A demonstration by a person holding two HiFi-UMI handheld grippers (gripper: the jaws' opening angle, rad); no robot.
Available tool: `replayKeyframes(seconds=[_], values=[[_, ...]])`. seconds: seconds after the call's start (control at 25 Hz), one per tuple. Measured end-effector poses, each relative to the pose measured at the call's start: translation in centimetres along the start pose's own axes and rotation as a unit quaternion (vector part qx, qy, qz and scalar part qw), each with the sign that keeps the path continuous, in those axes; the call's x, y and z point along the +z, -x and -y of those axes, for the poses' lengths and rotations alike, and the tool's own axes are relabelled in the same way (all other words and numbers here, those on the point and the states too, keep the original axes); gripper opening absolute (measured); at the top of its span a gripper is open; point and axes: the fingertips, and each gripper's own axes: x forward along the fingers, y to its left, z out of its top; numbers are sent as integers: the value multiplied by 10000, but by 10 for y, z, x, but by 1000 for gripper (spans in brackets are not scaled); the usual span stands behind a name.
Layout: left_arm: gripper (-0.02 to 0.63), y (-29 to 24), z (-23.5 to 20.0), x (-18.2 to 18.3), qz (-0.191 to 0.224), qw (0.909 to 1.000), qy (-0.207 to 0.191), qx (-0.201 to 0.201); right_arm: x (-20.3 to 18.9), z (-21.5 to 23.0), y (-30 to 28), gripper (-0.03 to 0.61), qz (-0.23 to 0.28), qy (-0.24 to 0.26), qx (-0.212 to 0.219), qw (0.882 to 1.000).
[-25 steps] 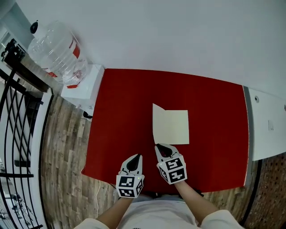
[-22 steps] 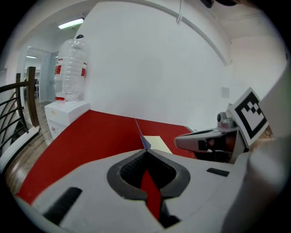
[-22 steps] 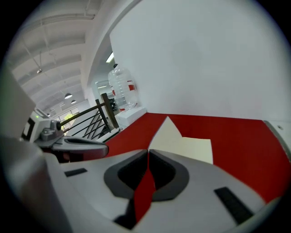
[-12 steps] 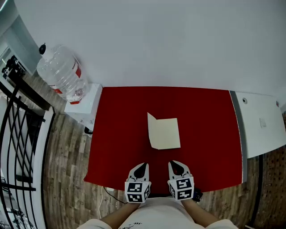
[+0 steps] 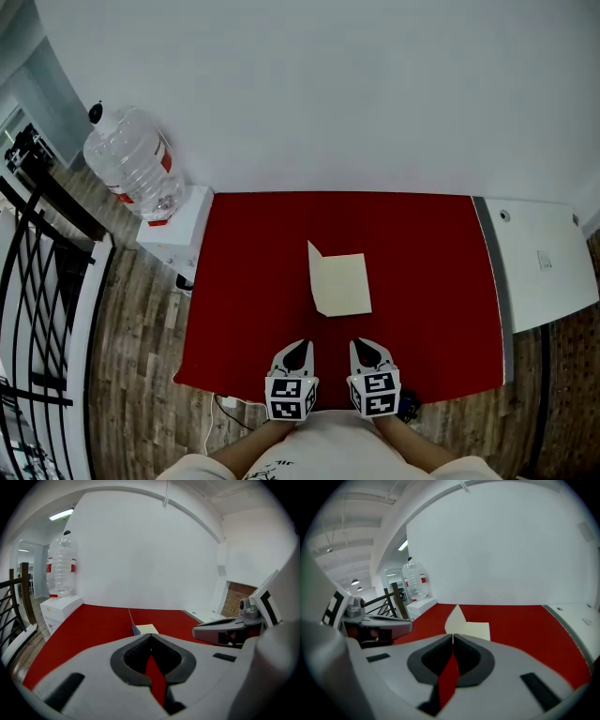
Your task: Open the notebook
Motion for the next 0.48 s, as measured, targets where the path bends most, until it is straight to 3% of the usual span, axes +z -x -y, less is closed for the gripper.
replayKeyframes(seconds=[0.48], values=[[6, -1, 2, 2, 7, 10000, 51, -12, -2, 2, 2, 11, -66, -65, 24, 10000]])
